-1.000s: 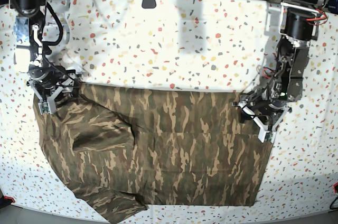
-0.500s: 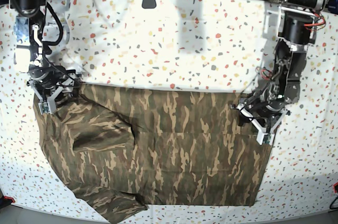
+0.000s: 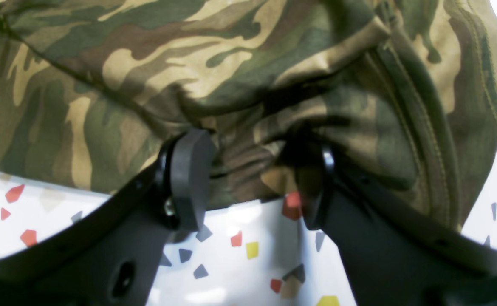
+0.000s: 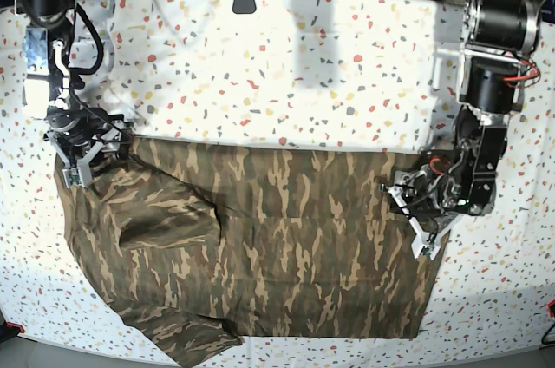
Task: Fold the T-shirt properly
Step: 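Pull the shirt edge toward the arms with both grippers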
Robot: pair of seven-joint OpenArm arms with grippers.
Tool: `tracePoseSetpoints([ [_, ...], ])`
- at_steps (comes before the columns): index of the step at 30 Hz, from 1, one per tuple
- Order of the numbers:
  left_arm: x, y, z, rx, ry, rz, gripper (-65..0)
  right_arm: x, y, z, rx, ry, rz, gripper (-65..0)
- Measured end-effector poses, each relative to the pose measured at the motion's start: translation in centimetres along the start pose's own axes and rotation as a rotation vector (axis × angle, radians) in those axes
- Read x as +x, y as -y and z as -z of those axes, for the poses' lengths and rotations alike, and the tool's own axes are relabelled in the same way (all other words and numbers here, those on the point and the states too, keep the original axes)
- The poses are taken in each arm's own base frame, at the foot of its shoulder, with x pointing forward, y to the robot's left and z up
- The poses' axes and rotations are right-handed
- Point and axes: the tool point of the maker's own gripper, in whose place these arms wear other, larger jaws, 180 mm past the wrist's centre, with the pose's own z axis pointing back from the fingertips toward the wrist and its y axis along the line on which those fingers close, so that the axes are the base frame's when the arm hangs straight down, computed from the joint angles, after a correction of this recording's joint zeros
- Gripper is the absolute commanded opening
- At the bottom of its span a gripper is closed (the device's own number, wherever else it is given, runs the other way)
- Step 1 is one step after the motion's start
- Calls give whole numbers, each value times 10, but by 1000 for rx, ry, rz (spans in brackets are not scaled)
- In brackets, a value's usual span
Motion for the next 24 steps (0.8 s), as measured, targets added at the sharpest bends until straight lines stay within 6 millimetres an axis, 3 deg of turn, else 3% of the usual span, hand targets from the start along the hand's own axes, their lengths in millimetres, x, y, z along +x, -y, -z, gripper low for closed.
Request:
tracePoseSetpoints([
  [11,9,11,26,0,-24,-5,-300,1,-2,0,13,3,-10,-325],
  [24,10,12,25,-2,-53,-9,-300,0,-2,0,13,2,-11,-325],
])
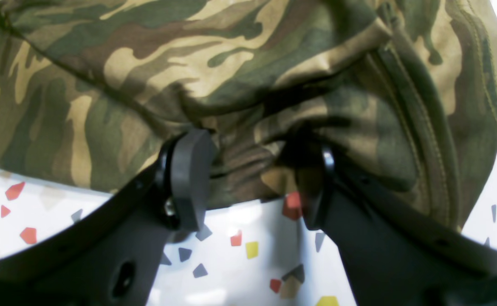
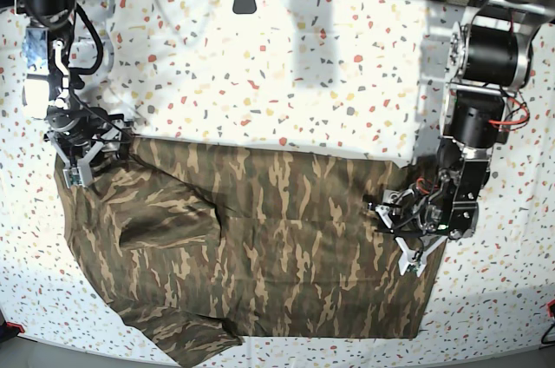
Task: Fold the T-shirt properly
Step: 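Pull the shirt edge toward the arms with both grippers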
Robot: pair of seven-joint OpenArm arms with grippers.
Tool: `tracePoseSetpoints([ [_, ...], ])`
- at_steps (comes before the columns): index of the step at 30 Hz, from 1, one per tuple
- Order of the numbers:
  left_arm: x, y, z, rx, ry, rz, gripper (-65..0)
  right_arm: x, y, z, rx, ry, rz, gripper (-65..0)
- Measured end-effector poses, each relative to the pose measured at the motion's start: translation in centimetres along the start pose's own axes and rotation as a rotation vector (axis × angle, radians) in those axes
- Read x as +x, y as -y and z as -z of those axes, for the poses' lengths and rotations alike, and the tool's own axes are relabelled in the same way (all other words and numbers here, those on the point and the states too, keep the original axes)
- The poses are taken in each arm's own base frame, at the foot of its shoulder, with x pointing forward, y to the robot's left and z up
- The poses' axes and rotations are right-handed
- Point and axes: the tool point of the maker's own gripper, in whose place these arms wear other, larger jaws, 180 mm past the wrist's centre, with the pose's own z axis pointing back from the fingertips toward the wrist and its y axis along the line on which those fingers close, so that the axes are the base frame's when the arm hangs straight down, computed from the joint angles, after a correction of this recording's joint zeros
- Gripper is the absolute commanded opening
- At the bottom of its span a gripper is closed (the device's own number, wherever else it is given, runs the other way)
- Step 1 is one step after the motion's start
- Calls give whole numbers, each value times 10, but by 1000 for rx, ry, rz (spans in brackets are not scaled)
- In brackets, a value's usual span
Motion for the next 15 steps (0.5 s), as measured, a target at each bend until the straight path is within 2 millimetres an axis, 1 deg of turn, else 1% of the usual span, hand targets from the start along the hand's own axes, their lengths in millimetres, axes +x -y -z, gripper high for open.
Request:
tracePoseSetpoints([
  [3,-2,0,-1,-4,-17,-5,-300,2,-1,-1,2,0,-7,-325],
  [9,-7,-7,-4,-39,-2,-49,-300,0,-6,-6,7,-28,-39,-325],
  [12,-13,-14,-5,-63,32,-88,-300,-5,-10,-8,12,-30,-43,-325],
  [15,-19,-15,-5,-102,80,-136,-300,-12,-17,-12,24,-24,-48,-325],
])
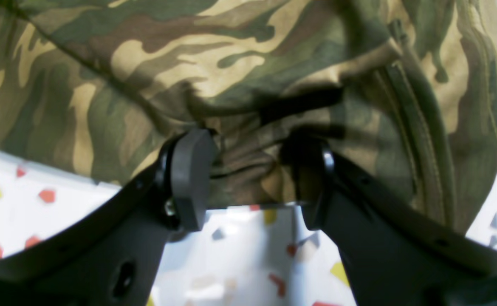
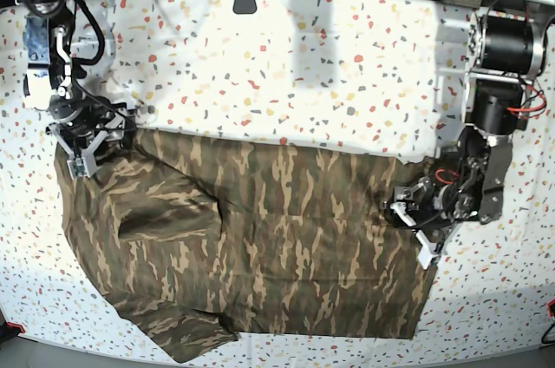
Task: Fold the T-shirt properly
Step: 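Pull the shirt edge toward the arms with both grippers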
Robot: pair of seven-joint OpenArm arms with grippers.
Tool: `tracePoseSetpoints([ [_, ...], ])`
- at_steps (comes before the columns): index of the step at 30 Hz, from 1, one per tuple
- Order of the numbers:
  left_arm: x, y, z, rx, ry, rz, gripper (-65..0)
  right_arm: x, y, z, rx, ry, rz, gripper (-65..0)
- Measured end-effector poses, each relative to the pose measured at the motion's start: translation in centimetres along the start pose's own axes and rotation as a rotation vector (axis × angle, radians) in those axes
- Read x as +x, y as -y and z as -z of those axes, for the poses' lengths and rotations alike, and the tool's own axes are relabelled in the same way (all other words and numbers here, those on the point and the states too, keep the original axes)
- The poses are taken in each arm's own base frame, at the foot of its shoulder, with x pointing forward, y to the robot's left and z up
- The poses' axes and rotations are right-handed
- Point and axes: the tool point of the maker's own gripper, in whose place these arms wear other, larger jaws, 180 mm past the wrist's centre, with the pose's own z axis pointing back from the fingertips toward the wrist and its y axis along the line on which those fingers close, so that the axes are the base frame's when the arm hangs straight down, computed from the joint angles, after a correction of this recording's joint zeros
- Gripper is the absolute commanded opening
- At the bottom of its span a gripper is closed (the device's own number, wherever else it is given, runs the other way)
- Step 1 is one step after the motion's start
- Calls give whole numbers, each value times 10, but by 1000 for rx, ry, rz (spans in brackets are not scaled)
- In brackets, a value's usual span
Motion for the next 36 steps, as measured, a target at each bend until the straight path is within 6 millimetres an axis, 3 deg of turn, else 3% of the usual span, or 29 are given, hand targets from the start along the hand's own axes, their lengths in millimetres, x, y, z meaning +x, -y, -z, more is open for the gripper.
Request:
tracePoseSetpoints([
  [10,-12,2,-3,-49,215,-28,-317,-12,-17,-12,24,-6,-35,-325],
  [15,-45,-9,-24,29,40,82,-356,-13,-16,-12,24,-12,-38,-325],
  [20,-59,-9,-32,77,47,154,-356,-13,-17,-12,25,-15,-37,-325],
  [36,-68,-6,-33,83,234,171,-356,-28,-24,-18,37,-18,-31,-325],
])
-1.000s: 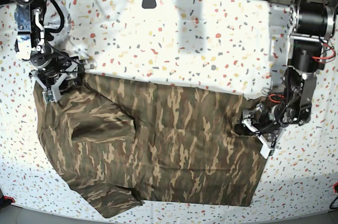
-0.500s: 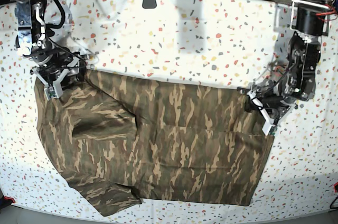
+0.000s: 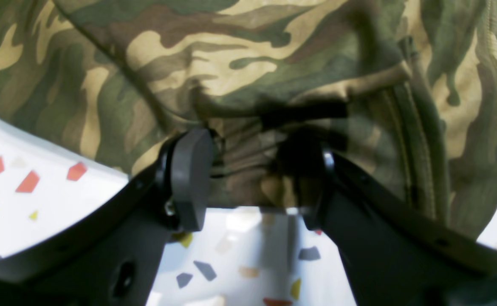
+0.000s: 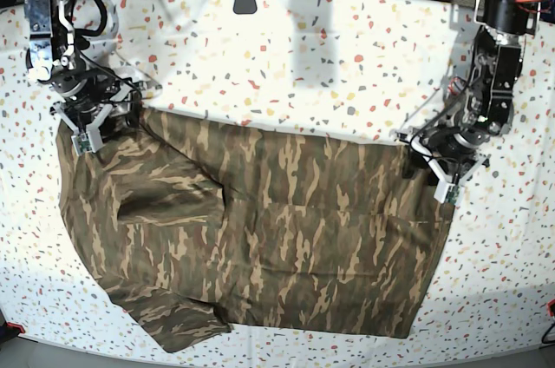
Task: Fold the T-shirt properly
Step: 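Pull the shirt edge toward the arms with both grippers, then drag the shirt further toward the arms, smoothing it flat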
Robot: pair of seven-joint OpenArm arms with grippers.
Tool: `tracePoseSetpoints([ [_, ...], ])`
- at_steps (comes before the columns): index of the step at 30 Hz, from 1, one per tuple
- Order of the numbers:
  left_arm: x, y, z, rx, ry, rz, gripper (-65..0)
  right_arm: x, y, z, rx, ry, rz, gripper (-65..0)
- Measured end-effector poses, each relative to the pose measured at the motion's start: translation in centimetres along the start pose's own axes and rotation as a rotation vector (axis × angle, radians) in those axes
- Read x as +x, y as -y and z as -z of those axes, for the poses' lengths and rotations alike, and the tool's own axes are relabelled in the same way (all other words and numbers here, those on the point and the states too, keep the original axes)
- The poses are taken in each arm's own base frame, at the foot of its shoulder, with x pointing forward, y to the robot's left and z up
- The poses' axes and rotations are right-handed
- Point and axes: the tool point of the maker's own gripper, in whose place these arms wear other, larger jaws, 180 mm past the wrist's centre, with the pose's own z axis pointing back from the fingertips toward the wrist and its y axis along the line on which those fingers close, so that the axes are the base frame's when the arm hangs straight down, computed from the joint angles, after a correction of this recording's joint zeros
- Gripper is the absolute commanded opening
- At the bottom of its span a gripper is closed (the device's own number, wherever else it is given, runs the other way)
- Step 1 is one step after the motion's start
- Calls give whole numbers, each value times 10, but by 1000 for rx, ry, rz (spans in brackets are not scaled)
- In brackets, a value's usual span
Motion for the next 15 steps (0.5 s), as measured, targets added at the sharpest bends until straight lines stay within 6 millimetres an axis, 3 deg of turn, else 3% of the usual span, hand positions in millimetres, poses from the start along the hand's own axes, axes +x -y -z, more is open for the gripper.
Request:
tracePoseSetpoints([
  [6,-11,6,-13,-2,15,16,-356,-11,-8,-8,11,-11,-12,-325],
  [11,-30,8,-33,-11,-41,55,-356,-23,-1,-21,-14,-20,15,-325],
  [15,-36,10,-38,-16,-49,47,-356,-35,2,-34,-3,-37,24,-325],
])
